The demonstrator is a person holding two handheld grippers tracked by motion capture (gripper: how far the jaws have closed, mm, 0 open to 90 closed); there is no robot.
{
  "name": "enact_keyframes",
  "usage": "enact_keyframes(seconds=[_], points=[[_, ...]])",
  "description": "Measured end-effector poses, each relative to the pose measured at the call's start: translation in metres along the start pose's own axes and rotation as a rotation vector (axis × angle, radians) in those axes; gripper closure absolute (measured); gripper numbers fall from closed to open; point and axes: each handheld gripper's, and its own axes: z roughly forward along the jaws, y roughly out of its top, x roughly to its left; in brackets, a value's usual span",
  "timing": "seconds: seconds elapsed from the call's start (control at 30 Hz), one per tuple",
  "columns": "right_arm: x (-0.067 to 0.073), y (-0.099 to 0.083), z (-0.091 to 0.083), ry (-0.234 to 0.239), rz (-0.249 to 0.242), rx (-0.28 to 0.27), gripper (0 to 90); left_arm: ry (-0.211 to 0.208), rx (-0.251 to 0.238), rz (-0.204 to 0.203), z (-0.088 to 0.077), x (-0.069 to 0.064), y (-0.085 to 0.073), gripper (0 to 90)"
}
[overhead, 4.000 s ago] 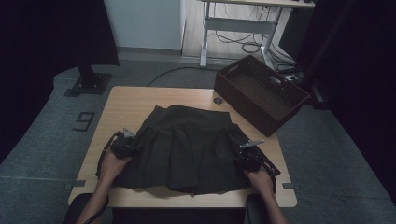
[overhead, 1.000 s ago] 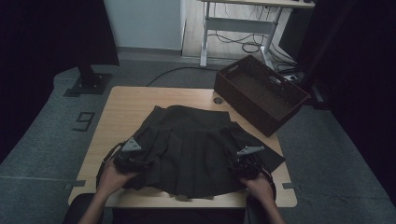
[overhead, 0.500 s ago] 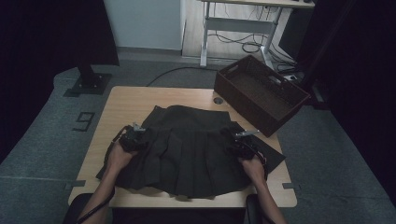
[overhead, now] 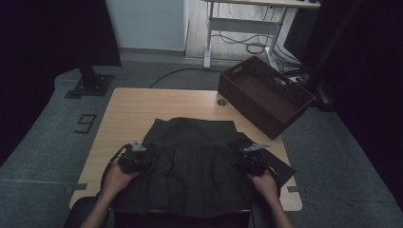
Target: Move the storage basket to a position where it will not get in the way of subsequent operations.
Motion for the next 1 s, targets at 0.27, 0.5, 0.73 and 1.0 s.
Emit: enact_keyframes(seconds=[0.27, 0.5, 0.73, 1.0], points=[[-0.006, 0.034, -0.018, -0.018, -0.010, -0.076, 63.0, 0.016, -0.115, -0.077, -0.014, 0.042, 0.036, 39.7], [-0.023, 0.081, -0.008, -0.071, -0.011, -0.115, 68.7, 0.102, -0.110, -0.087, 0.009, 0.065, 0.064, 42.4], [-0.045, 0.109, 0.022, -0.135, 0.022, -0.099, 57.5, 0.117, -0.090, -0.093, 0.036, 0.074, 0.070, 41.2], [-0.059, 0.107, 0.057, -0.150, 0.067, -0.038, 47.1, 0.104, -0.065, -0.126, 0.058, 0.078, 0.057, 32.6]])
